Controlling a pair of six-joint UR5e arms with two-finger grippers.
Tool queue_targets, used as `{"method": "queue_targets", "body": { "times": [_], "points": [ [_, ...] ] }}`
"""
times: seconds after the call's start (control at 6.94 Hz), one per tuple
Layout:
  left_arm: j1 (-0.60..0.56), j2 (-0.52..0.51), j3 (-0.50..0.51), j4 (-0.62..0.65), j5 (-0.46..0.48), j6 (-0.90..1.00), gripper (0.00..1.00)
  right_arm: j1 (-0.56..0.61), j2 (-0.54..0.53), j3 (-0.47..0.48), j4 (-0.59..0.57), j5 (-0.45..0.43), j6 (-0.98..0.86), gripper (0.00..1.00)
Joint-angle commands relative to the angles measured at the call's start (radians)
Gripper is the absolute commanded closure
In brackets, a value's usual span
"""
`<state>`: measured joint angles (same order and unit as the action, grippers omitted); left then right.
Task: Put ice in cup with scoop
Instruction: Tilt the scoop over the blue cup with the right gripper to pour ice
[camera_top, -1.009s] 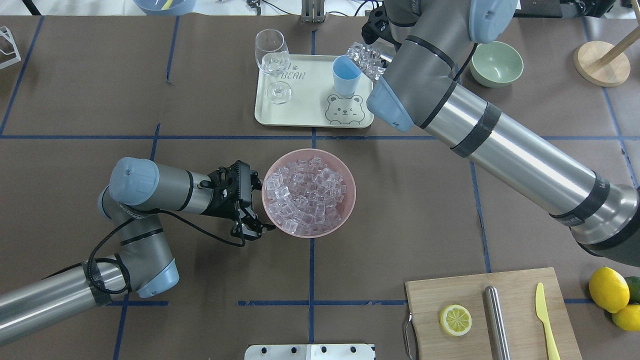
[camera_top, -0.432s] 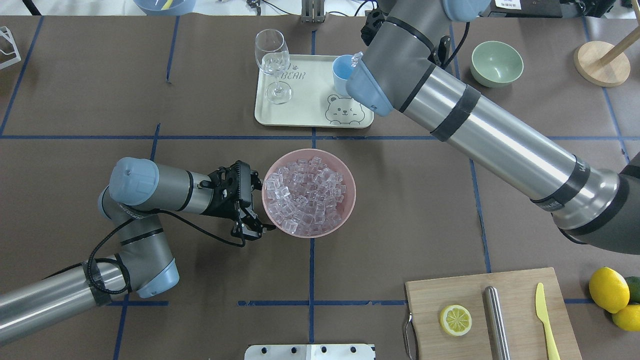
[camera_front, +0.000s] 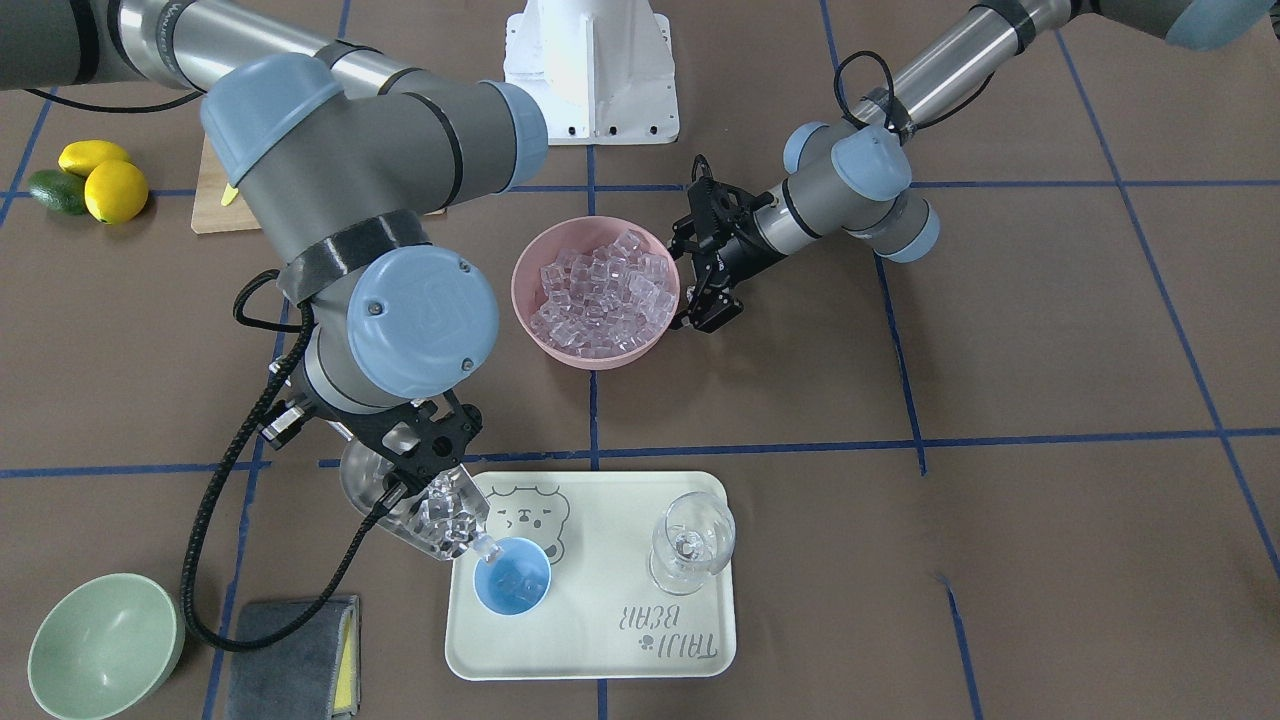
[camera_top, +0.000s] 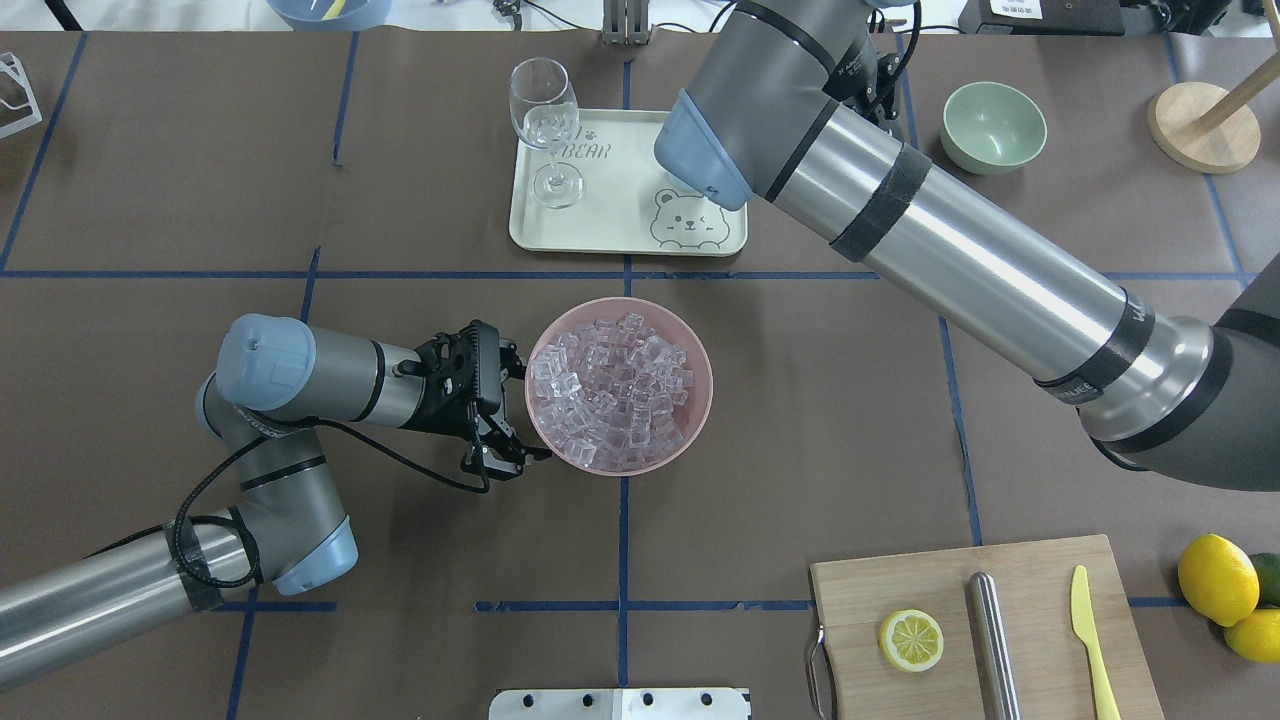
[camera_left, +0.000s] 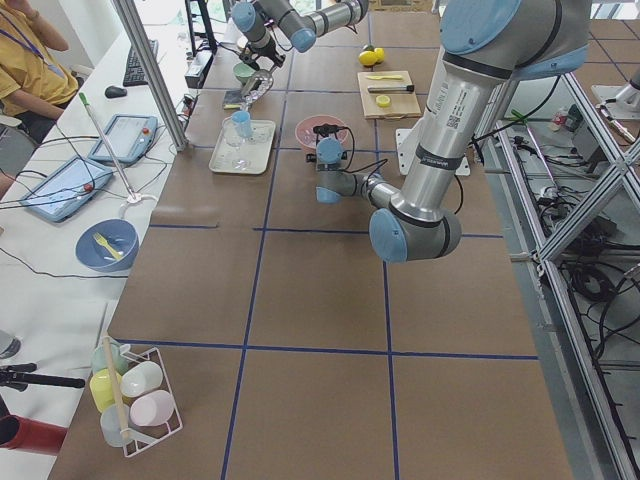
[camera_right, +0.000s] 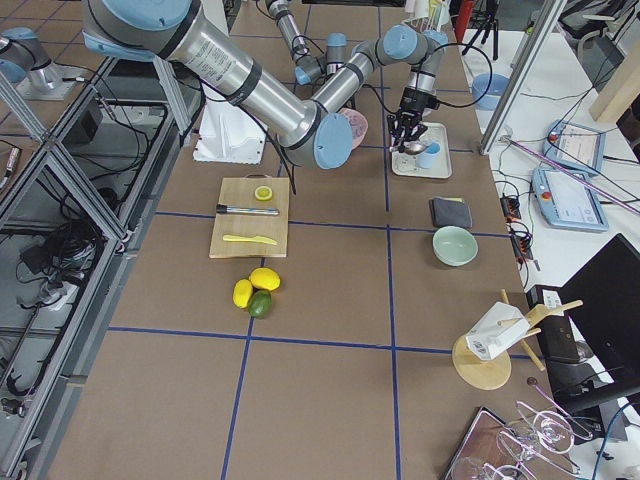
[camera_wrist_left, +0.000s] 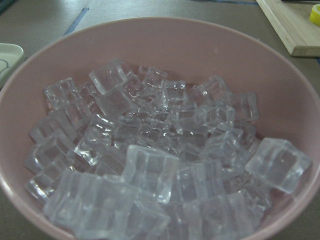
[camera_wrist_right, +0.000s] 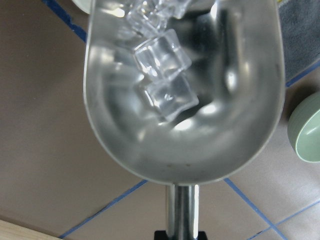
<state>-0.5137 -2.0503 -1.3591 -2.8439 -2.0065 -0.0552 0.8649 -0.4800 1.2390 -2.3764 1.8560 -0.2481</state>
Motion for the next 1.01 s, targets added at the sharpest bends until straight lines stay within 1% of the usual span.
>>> {"method": "queue_targets", "body": {
  "times": [0.0,0.14,0.29,0.86],
  "points": [
    [0.000,0.001,0.000,-0.002,0.000,0.000,0.00,0.006,0.018,-0.015,-0.035,-0.001,-0.057,1.00],
    [0.000,-0.001,0.000,-0.002,0.000,0.000,0.00,0.015,0.052,-0.045,-0.071,-0.001,-0.091,1.00],
    [0.000,-0.001,0.000,-0.002,0.000,0.000,0.00,0.026,0.072,-0.076,-0.079,-0.001,-0.121,1.00],
    [0.000,0.001,0.000,-0.002,0.000,0.000,0.00,0.036,0.074,-0.076,-0.081,0.002,-0.126,1.00]
  ]
}}
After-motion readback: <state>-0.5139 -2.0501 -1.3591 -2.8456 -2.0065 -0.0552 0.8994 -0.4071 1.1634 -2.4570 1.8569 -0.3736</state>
